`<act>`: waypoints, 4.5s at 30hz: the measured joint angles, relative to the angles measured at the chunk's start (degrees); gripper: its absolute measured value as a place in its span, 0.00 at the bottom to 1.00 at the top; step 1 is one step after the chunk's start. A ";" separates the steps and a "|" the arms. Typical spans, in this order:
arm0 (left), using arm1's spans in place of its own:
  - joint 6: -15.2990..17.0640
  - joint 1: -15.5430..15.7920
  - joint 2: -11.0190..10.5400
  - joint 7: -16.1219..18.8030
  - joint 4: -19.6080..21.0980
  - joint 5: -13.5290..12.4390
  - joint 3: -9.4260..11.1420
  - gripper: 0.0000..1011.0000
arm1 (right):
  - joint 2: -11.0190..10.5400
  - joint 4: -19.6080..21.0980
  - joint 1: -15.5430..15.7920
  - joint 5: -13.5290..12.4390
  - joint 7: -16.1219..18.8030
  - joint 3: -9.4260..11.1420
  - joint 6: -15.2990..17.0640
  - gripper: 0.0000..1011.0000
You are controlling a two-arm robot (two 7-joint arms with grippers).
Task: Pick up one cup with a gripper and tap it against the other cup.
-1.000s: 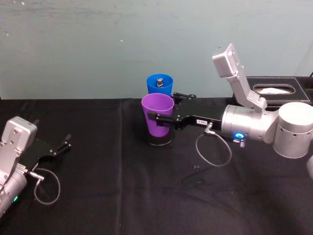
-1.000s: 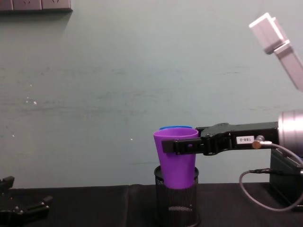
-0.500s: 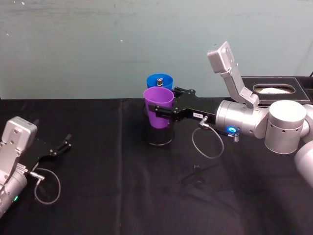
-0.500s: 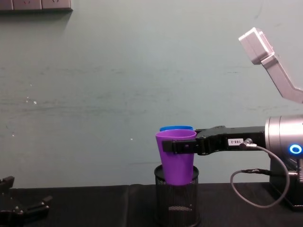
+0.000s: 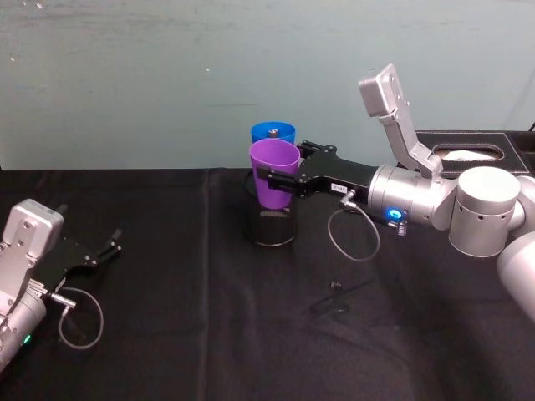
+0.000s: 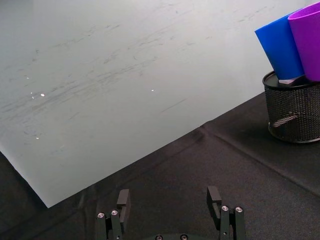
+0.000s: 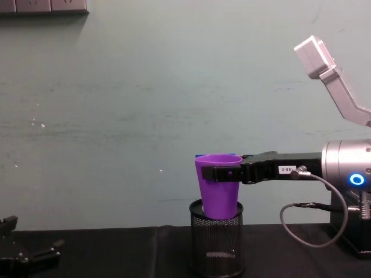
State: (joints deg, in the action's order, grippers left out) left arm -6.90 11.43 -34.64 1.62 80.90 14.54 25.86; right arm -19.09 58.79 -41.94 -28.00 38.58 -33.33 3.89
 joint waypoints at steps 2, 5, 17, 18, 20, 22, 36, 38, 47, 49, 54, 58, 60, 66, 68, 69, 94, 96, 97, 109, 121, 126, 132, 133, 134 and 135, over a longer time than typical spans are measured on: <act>0.00 0.00 0.00 0.00 0.00 0.00 0.00 0.99 | 0.25 -0.28 -0.11 0.09 0.14 0.11 0.00 0.73; 0.00 0.00 0.00 0.00 0.00 0.00 0.00 0.99 | 0.51 -0.60 -0.23 0.16 0.25 0.28 0.06 0.73; 0.00 0.00 0.00 0.00 0.00 0.00 0.00 0.99 | 1.25 -1.77 -0.61 0.18 0.47 1.15 0.22 0.73; 0.00 0.00 0.00 0.00 0.00 0.00 0.00 0.99 | 1.29 -1.83 -0.64 0.18 0.49 1.19 0.20 0.73; 0.00 0.00 0.00 0.00 0.00 0.00 0.00 0.99 | 1.35 -1.97 -0.69 0.18 0.52 1.34 0.13 0.73; 0.00 0.00 0.00 0.00 0.00 0.00 0.00 0.99 | 1.37 -2.03 -0.72 0.18 0.55 1.42 0.08 0.73; 0.00 0.00 0.00 0.00 0.00 0.00 0.00 0.99 | 1.76 -3.19 -1.17 0.14 1.26 1.84 -0.57 0.73; 0.00 0.00 0.00 0.00 0.00 0.00 0.00 0.99 | 1.88 -3.41 -1.20 0.12 1.23 1.98 -0.55 0.73; 0.00 0.00 0.00 0.00 0.00 0.00 0.00 0.99 | 1.88 -3.45 -1.20 0.10 1.21 2.00 -0.52 0.73; 0.00 0.00 0.00 0.00 0.00 0.00 0.00 0.99 | 1.88 -3.43 -1.20 0.10 1.20 1.99 -0.53 0.73; 0.00 0.00 0.00 0.00 0.00 0.00 0.00 0.99 | 1.86 -3.40 -1.19 0.10 1.21 1.96 -0.54 0.73; 0.00 0.00 0.00 0.00 0.00 0.00 0.00 0.99 | 1.84 -3.38 -1.18 0.10 1.22 1.93 -0.55 0.73; 0.00 0.00 0.00 0.00 0.00 0.00 0.00 0.99 | 1.83 -3.37 -1.18 0.09 1.22 1.92 -0.56 0.73; 0.00 0.00 0.00 0.00 0.00 0.00 0.00 0.99 | 1.81 -3.34 -1.18 0.09 1.23 1.90 -0.57 0.73; 0.00 0.00 0.00 0.00 0.00 0.00 0.00 0.99 | 1.80 -3.33 -1.18 0.09 1.24 1.90 -0.57 0.73; 0.00 0.00 0.00 0.00 0.00 0.00 0.00 0.99 | 1.80 -3.32 -1.18 0.09 1.24 1.90 -0.57 0.73; 0.00 0.00 0.00 0.00 0.00 0.00 0.00 0.99 | 1.80 -3.33 -1.18 0.10 1.24 1.90 -0.57 0.73; 0.00 0.00 0.00 0.00 0.00 0.00 0.00 0.99 | 1.80 -3.33 -1.18 0.09 1.25 1.90 -0.57 0.73; 0.00 0.00 0.00 0.00 0.00 0.00 0.00 0.99 | 1.80 -3.33 -1.18 0.09 1.24 1.90 -0.57 0.73; 0.00 0.00 0.00 0.00 0.00 0.00 0.00 0.99 | 1.80 -3.33 -1.18 0.09 1.24 1.90 -0.57 0.73; 0.00 0.00 0.00 0.00 0.00 0.00 0.00 0.99 | 1.80 -3.33 -1.18 0.10 1.24 1.90 -0.57 0.73; 0.00 0.00 0.00 0.00 0.00 0.00 0.00 0.99 | 1.80 -3.33 -1.18 0.10 1.24 1.90 -0.57 0.73; 0.00 0.00 0.00 0.00 0.00 0.00 0.00 0.99 | 1.80 -3.33 -1.18 0.10 1.24 1.90 -0.57 0.73; 0.00 0.00 0.00 0.00 0.00 0.00 0.00 0.99 | 1.80 -3.33 -1.18 0.10 1.24 1.90 -0.57 0.73; 0.00 0.00 0.00 0.00 0.00 0.00 0.00 0.99 | 1.80 -3.33 -1.18 0.10 1.24 1.90 -0.57 0.73; 0.00 0.00 0.00 0.00 0.00 0.00 0.00 0.99 | 1.80 -3.33 -1.18 0.10 1.24 1.90 -0.57 0.73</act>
State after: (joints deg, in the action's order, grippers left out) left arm -6.91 11.43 -34.65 1.62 80.90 14.55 25.86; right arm -17.29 55.46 -43.11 -27.90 39.82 -31.43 3.32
